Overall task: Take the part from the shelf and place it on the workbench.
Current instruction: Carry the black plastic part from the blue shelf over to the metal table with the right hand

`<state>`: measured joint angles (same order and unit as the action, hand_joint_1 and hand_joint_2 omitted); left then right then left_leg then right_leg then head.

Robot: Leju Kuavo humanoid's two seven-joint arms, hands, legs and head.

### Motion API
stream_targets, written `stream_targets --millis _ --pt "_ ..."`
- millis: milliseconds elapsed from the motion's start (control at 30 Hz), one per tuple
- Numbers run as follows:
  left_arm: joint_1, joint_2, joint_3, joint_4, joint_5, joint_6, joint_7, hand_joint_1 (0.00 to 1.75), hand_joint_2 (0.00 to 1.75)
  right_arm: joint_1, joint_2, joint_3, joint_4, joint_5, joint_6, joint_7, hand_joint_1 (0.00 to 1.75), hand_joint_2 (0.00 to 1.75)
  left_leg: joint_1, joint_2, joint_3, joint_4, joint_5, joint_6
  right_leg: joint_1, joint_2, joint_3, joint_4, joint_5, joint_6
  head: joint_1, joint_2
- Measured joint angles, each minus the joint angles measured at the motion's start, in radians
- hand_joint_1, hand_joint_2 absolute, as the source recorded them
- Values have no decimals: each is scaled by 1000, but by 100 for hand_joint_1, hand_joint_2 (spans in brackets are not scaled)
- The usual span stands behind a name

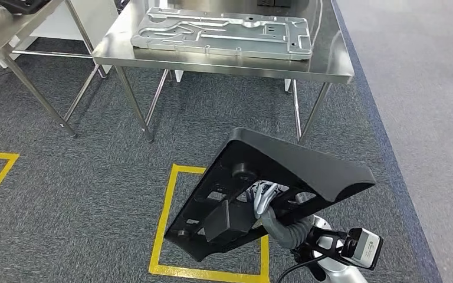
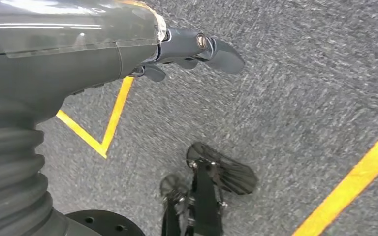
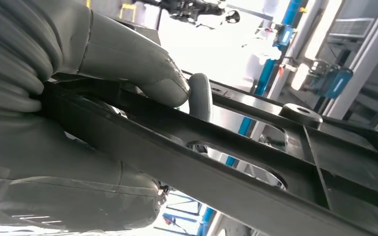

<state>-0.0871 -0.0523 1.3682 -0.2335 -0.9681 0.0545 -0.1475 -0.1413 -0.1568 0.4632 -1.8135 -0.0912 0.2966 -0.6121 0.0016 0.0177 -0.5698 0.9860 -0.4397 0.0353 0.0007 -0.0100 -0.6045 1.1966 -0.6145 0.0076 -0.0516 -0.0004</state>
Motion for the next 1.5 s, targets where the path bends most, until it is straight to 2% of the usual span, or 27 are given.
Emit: stream_targets --millis 33,67,100,167,200,267,367,433,533,567,600,633,700,733,767,833,900,933,967,1033,1067,1100,1133,1200,1267,1433,1500 --pt "-1 0 0 0 -1 -1 0 0 175 4 0 -2 0 -7 1 0 175 175 0 -8 3 0 -4 0 -4 7 -43 62 -14 4 0 0" --pt "-1 0 0 0 -2 -1 0 0 175 9 -1 -6 0 -11 3 -1 175 175 1 -14 7 1 -9 -1 -8 9 -72 94 -9 7 0 0" --pt "0 0 0 0 -3 -1 0 0 175 12 -1 -9 0 -15 4 -1 175 175 1 -20 14 1 -14 -3 -11 10 -83 88 17 11 0 0" --pt "2 0 0 0 -4 -1 -1 0 175 15 -2 -15 0 -19 9 -2 175 175 4 -27 29 3 -29 -11 -20 9 -49 -28 110 17 0 0" --pt "1 1 0 0 -4 -2 -3 0 175 15 -2 -18 0 -21 13 -2 175 175 4 -30 35 6 -38 -18 -22 10 -23 -94 142 19 0 0" --pt "0 3 0 0 -4 -2 -6 0 175 19 -2 -22 -1 -23 18 -2 175 175 1 -34 40 10 -52 -31 -22 12 8 -167 161 11 0 0" --pt "-1 4 0 -1 -6 -3 -9 0 175 28 -3 -31 -6 -24 18 -3 175 175 5 -34 48 11 -64 -49 -16 15 18 -176 147 -14 0 0" --pt "-2 4 -1 -1 -7 -4 -9 0 175 32 -3 -37 -13 -24 18 -4 175 175 9 -28 29 64 -91 -57 -16 13 33 -181 140 -29 0 0" --pt "0 4 -1 -1 -8 -4 -9 0 175 39 -3 -42 -17 -24 19 -5 175 175 11 -24 -92 272 -163 -61 -9 10 56 -182 122 -40 0 0" --pt "2 5 -1 -1 -8 -4 -9 0 175 42 -3 -44 -17 -24 19 -5 175 175 10 -24 -129 318 -165 -60 -7 11 64 -182 115 -42 0 0" --pt "3 5 -1 -1 -8 -4 -9 0 175 46 -3 -46 -18 -24 19 -5 175 175 10 -24 -147 324 -144 -57 -5 11 74 -182 107 -42 0 0" --pt "5 5 -1 -1 -8 -4 -9 0 175 48 -3 -47 -18 -25 19 -6 175 175 8 -24 -144 288 -102 -52 -3 11 86 -182 99 -42 0 0" --pt "6 7 -1 -1 -8 -4 -9 0 175 49 -4 -51 -18 -27 20 -7 175 175 1 -23 -100 152 -8 -38 -1 12 110 -183 80 -39 0 0" --pt "5 8 -1 -1 -8 -4 -9 0 175 48 -4 -53 -18 -30 21 -7 175 175 -3 -22 -79 96 17 -32 0 13 117 -184 73 -35 0 0" --pt "4 9 -1 -1 -8 -4 -9 0 175 47 -5 -55 -18 -33 22 -8 175 175 -7 -22 -66 63 26 -27 1 13 121 -185 67 -31 0 0" --pt "3 11 -1 -1 -8 -4 -10 0 175 45 -6 -62 -18 -40 24 -9 175 175 -12 -22 -59 46 18 -20 0 13 124 -192 62 -20 0 0" --pt "4 12 -1 -1 -7 -4 -12 0 175 44 -9 -68 -21 -44 22 -9 175 175 -6 -23 -46 29 16 -12 0 12 129 -188 52 -10 0 0" --pt "4 12 -1 -1 -7 -4 -13 0 175 43 -10 -70 -22 -47 21 -9 175 175 -3 -22 -36 19 15 -7 0 11 119 -162 37 -6 0 0" --pt "4 12 -1 -1 -7 -4 -14 0 175 43 -12 -71 -23 -50 20 -10 175 175 -1 -21 -26 12 12 -3 0 12 96 -114 16 -2 0 0" --pt "2 12 -1 -1 -8 -5 -15 0 175 47 -14 -74 -23 -57 19 -10 175 175 -2 -20 -13 9 2 2 -3 12 10 22 -31 3 0 0" --pt "2 12 -1 -1 -8 -5 -15 0 175 51 -14 -76 -23 -59 20 -10 175 175 -2 -19 -7 9 -4 2 -5 12 -31 73 -37 5 0 0" --pt "2 12 -1 -1 -9 -6 -15 0 175 54 -14 -77 -23 -61 20 -10 175 175 -2 -19 1 9 -11 2 -8 11 -58 97 -27 8 0 0" --pt "3 12 -1 -1 -9 -7 -15 0 175 57 -14 -79 -24 -63 21 -10 175 175 -2 -18 10 9 -17 1 -10 11 -66 82 6 10 0 0" --pt "4 12 -1 -1 -10 -8 -15 0 175 58 -14 -81 -25 -65 22 -11 175 175 -1 -16 31 11 -34 -5 -14 1 -29 -42 102 11 0 0" --pt "3 12 -1 -1 -10 -8 -15 0 175 58 -14 -82 -28 -66 22 -11 175 175 -4 -13 45 14 -50 -15 -11 -11 11 -152 157 5 0 0" --pt "0 11 -1 -1 -11 -8 -15 0 175 59 -10 -85 -39 -68 22 -11 175 175 1 -2 50 30 -75 -46 -7 9 26 -183 154 -25 0 0" --pt "-1 11 -1 -1 -11 -8 -15 0 175 60 -7 -86 -45 -68 23 -11 175 175 4 -6 3 126 -116 -54 -9 13 38 -190 150 -36 0 0"
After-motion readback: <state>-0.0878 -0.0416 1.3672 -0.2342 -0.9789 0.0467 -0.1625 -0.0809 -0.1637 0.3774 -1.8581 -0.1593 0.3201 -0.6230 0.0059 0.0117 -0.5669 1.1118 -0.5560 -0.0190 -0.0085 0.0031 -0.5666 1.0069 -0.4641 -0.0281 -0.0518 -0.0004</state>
